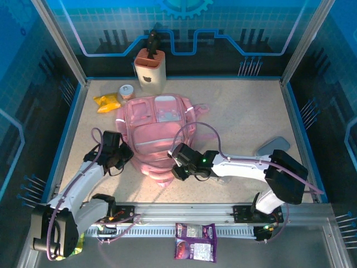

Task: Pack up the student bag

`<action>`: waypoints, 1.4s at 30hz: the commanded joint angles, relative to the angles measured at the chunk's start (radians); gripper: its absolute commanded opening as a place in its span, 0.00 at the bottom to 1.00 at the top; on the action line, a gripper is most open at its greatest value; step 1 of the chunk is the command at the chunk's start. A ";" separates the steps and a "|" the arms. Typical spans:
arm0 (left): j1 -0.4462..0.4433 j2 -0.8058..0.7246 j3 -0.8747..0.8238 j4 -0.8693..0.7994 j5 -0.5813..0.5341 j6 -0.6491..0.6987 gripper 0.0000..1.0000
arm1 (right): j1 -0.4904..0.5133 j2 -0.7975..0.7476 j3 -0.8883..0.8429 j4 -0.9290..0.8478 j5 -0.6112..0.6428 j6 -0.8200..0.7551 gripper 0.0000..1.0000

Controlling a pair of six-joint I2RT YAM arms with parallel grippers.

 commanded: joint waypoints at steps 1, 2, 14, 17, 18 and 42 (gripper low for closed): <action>0.000 -0.026 -0.002 0.047 0.026 0.004 0.00 | 0.002 0.033 0.015 0.027 0.015 -0.018 0.25; 0.000 -0.029 0.001 0.042 0.021 0.006 0.00 | 0.002 0.036 0.017 0.021 0.026 -0.017 0.22; 0.054 -0.026 0.065 -0.070 -0.094 0.092 0.00 | -0.063 -0.094 -0.047 -0.104 0.122 -0.020 0.00; 0.093 -0.020 0.078 -0.069 -0.081 0.119 0.00 | -0.125 -0.104 -0.045 -0.143 0.096 -0.048 0.00; 0.105 -0.010 0.087 -0.068 -0.068 0.129 0.00 | -0.134 -0.108 -0.042 -0.146 0.099 -0.063 0.00; 0.111 0.131 0.173 -0.029 0.065 0.217 0.47 | 0.092 0.064 0.077 -0.029 0.083 0.077 0.00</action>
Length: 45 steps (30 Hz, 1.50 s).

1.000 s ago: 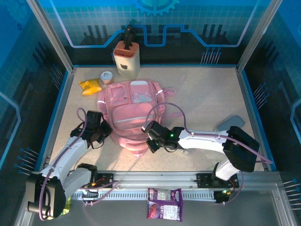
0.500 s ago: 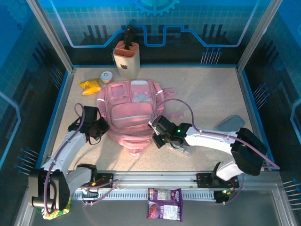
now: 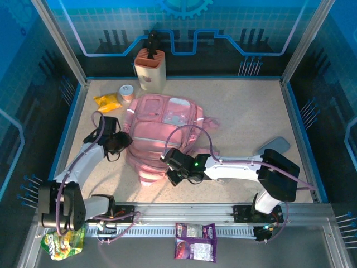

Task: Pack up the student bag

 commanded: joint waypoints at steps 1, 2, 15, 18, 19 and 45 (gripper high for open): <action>-0.008 -0.106 -0.031 -0.044 0.068 -0.016 0.50 | 0.010 0.001 0.005 -0.016 0.042 0.027 0.00; -0.027 -0.137 -0.046 -0.060 0.077 -0.041 0.54 | 0.010 -0.003 -0.001 -0.013 0.051 0.033 0.00; -0.516 -0.404 -0.229 -0.064 -0.110 -0.624 0.64 | 0.011 -0.015 -0.051 0.075 0.033 0.053 0.00; -0.614 -0.397 -0.251 -0.036 -0.175 -0.733 0.61 | 0.011 -0.017 -0.064 0.095 0.021 0.060 0.00; -0.644 -0.397 -0.260 -0.031 -0.200 -0.772 0.61 | 0.011 -0.015 -0.067 0.100 0.017 0.061 0.00; -0.730 -0.340 -0.291 -0.002 -0.427 -0.838 0.00 | 0.011 -0.074 -0.086 -0.006 0.104 0.059 0.00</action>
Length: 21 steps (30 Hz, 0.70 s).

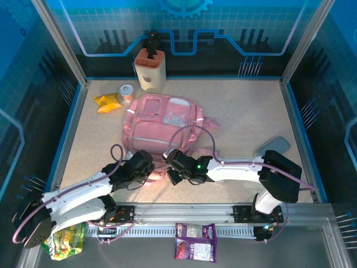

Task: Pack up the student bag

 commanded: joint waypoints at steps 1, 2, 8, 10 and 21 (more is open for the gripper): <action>0.040 -0.085 -0.016 -0.101 -0.085 0.096 0.00 | 0.009 -0.047 -0.027 -0.113 0.056 0.008 0.00; 0.055 -0.107 -0.017 -0.125 -0.084 0.111 0.00 | 0.007 -0.055 -0.028 -0.126 0.063 0.008 0.00; 0.192 -0.204 0.004 -0.209 -0.038 0.301 0.00 | -0.026 -0.104 -0.065 -0.180 0.086 0.014 0.00; 0.252 -0.217 0.021 -0.244 -0.008 0.357 0.00 | -0.047 -0.119 -0.078 -0.180 0.082 0.017 0.00; 0.405 -0.220 0.108 -0.330 0.024 0.543 0.00 | -0.181 -0.133 -0.077 -0.194 0.097 -0.032 0.00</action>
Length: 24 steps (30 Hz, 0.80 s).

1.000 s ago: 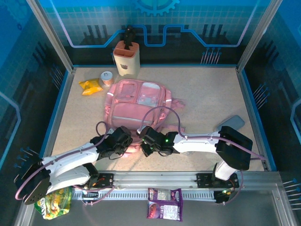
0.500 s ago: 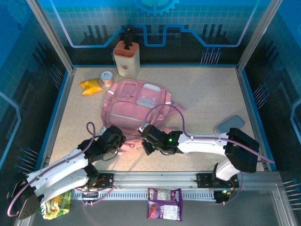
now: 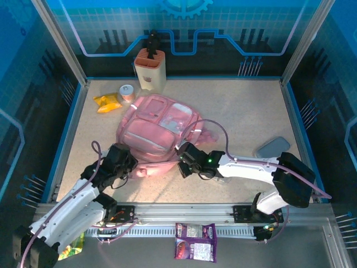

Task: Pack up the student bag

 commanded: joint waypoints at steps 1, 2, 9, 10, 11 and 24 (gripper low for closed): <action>0.067 -0.015 0.062 -0.093 -0.094 0.111 0.00 | -0.072 -0.024 -0.018 -0.111 0.060 -0.024 0.00; 0.084 -0.016 0.069 -0.095 -0.094 0.124 0.00 | -0.091 -0.023 -0.014 -0.110 0.055 -0.029 0.00; 0.211 0.002 0.097 -0.097 -0.053 0.211 0.00 | -0.186 -0.028 -0.031 -0.013 0.053 -0.060 0.00; 0.235 0.005 0.099 -0.092 -0.039 0.223 0.00 | -0.204 -0.023 -0.027 -0.005 0.049 -0.062 0.00; 0.260 0.009 0.102 -0.093 -0.025 0.234 0.00 | -0.221 -0.017 -0.023 0.004 0.047 -0.063 0.00; 0.412 0.075 0.091 0.003 0.104 0.305 0.00 | -0.331 0.028 -0.011 0.089 0.019 -0.119 0.00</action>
